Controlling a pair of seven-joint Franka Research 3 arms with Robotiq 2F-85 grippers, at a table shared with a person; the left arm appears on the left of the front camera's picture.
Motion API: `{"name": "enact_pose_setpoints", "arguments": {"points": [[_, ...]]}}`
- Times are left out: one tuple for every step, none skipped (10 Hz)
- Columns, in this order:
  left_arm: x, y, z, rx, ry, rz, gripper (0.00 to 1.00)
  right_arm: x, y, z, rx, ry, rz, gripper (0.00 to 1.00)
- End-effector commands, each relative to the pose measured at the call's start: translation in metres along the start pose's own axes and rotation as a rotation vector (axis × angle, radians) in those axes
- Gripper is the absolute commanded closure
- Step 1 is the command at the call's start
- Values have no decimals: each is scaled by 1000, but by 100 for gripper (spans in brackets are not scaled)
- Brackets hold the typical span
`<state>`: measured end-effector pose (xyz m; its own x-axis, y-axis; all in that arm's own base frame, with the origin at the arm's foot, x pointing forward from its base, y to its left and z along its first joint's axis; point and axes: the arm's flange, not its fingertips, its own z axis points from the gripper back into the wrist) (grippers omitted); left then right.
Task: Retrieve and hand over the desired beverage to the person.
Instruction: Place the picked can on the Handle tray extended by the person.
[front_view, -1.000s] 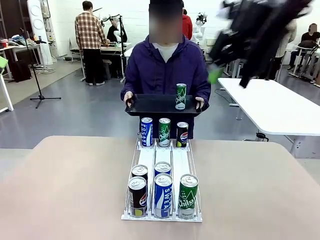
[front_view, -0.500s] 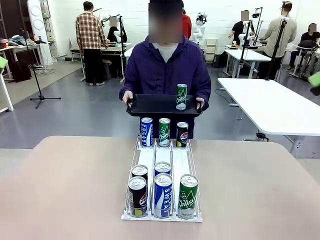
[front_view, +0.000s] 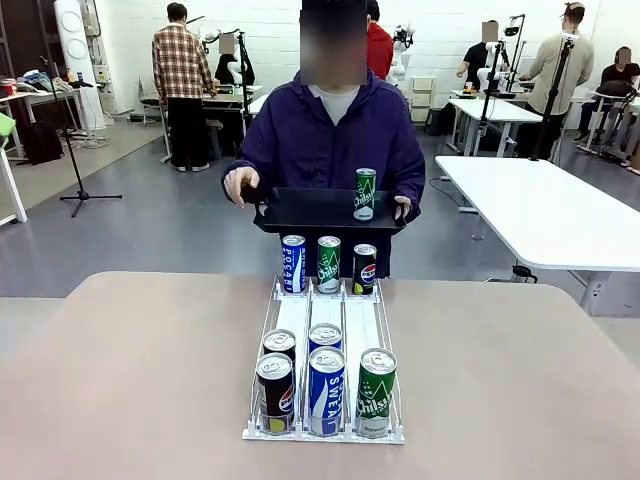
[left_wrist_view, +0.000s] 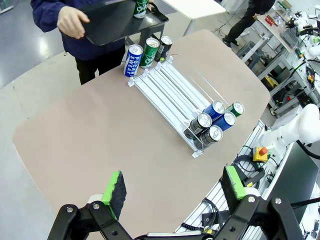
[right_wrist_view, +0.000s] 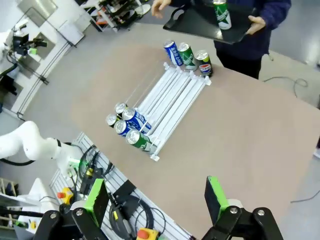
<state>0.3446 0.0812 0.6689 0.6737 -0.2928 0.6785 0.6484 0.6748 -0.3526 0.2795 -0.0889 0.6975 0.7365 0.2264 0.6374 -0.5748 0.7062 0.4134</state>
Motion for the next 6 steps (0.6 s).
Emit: {"name": "enact_pose_setpoints", "arguments": {"points": [[0, 1, 1, -18, -11, -20, 0, -1, 13, -10, -25, 1, -61, 0], [0, 1, 1, -18, -11, -20, 0, 0, 0, 0, 0, 0, 0, 0], [0, 1, 1, -18, -11, -20, 0, 0, 0, 0, 0, 0, 0, 0], [0, 1, 1, -18, -11, -20, 0, 0, 0, 0, 0, 0, 0, 0], [0, 1, 1, -18, -11, -20, 0, 0, 0, 0, 0, 0, 0, 0], [0, 1, 1, -18, -11, -20, 0, 0, 0, 0, 0, 0, 0, 0]]}}
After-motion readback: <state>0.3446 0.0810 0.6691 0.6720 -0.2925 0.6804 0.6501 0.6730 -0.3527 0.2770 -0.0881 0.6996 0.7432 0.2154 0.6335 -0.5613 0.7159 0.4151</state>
